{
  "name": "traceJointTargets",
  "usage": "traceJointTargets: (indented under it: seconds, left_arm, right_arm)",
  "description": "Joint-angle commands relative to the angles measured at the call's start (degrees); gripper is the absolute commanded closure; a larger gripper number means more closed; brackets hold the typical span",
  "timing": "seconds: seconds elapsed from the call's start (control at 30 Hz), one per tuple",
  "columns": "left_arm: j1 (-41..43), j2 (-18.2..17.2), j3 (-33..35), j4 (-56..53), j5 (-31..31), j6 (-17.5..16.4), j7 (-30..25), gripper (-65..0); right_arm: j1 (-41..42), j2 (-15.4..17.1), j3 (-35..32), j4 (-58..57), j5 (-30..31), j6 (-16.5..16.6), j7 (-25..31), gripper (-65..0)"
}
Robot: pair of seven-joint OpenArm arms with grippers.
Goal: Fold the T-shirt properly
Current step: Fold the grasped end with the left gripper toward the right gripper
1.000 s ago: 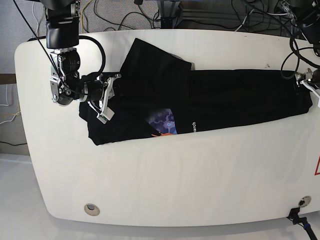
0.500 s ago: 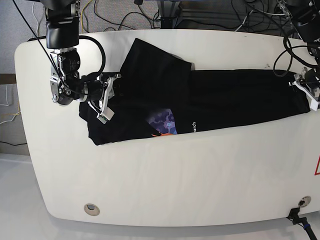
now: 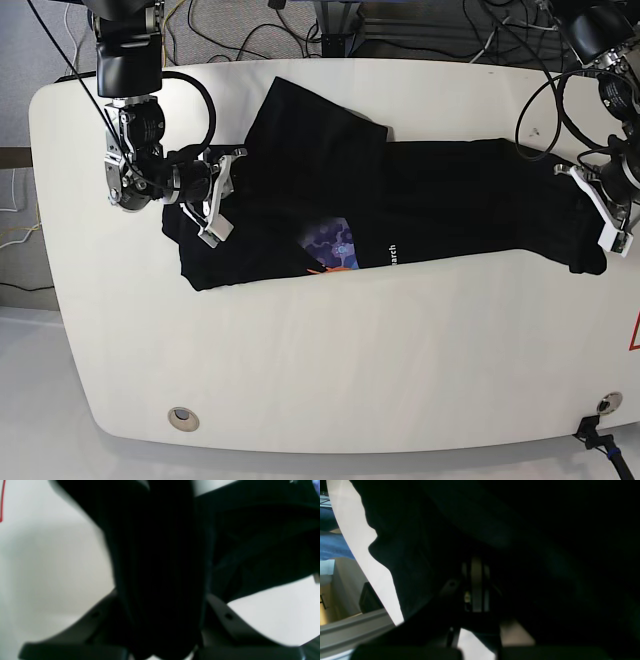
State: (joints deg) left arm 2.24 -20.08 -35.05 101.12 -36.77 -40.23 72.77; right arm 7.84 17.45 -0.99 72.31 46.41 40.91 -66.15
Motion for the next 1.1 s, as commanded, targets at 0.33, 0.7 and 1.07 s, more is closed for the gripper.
traceJointTargets:
  seconds: [0.33, 0.7, 1.07]
  left_arm:
    - [-1.76, 14.32, 8.37, 6.35, -2.04, 0.23, 3.75, 0.0]
    - [-2.99, 22.84, 13.64, 6.00, -1.86, 0.23, 3.58, 0.0]
    - [-4.13, 23.64, 15.31, 5.56, -1.86, 0.23, 3.58, -1.8]
  right_arm:
    - [-0.06, -1.41, -0.28, -0.18, -4.70, -0.91, -3.08, 0.0]
    - [-0.32, -1.50, -0.28, -0.18, -4.70, -0.91, -3.08, 0.0]
    - [-0.32, -1.58, -0.28, -0.18, -4.35, -0.91, -3.08, 0.0]
